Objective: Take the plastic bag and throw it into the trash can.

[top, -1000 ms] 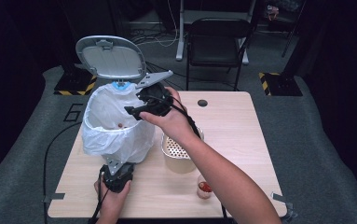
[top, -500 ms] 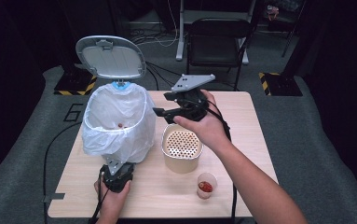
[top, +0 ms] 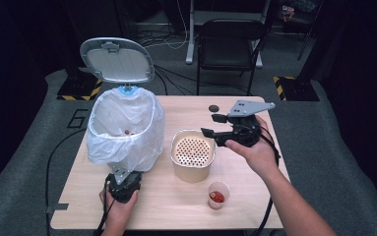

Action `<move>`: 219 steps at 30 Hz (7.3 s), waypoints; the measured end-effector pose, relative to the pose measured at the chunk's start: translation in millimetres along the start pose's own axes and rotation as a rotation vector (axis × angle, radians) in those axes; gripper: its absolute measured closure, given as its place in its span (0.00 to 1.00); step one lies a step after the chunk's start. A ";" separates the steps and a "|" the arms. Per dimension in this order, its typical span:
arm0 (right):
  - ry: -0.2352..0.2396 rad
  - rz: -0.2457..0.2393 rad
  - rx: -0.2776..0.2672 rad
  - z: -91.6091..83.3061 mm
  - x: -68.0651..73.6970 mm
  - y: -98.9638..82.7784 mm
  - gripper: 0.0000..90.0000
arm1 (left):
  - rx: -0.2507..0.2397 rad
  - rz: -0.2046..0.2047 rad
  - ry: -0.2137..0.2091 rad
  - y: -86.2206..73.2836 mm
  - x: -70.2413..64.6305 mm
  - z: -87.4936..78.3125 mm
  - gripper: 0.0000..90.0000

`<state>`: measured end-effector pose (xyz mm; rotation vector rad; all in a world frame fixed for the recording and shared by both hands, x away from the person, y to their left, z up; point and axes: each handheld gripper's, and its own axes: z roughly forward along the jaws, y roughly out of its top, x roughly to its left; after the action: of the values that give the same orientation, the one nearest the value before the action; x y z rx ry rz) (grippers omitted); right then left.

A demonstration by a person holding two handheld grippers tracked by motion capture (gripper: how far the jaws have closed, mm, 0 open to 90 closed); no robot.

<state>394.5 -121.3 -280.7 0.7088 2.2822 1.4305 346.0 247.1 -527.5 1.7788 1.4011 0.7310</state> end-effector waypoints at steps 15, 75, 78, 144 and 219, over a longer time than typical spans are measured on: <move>-0.062 0.067 0.035 -24.2 -12.0 -63.0 0.51 | 0.005 0.002 -0.001 0.2 0.1 -0.3 0.59; 0.116 0.014 0.226 34.3 53.6 -197.5 0.16 | 0.007 0.005 0.000 0.0 0.9 -0.4 0.59; 0.109 -0.001 0.227 36.9 54.2 -199.9 0.22 | 0.006 0.005 0.000 0.0 0.9 -0.4 0.59; -0.109 0.192 0.105 35.1 -14.0 -127.5 0.32 | 0.007 0.008 -0.001 0.1 1.1 -0.5 0.59; -0.183 0.217 0.070 -12.0 -5.8 -158.8 0.17 | 0.005 0.005 -0.006 -0.1 1.3 -0.4 0.59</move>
<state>357.0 -191.1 -419.0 1.0908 2.1759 1.3185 345.9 248.5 -527.4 1.7875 1.3967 0.7251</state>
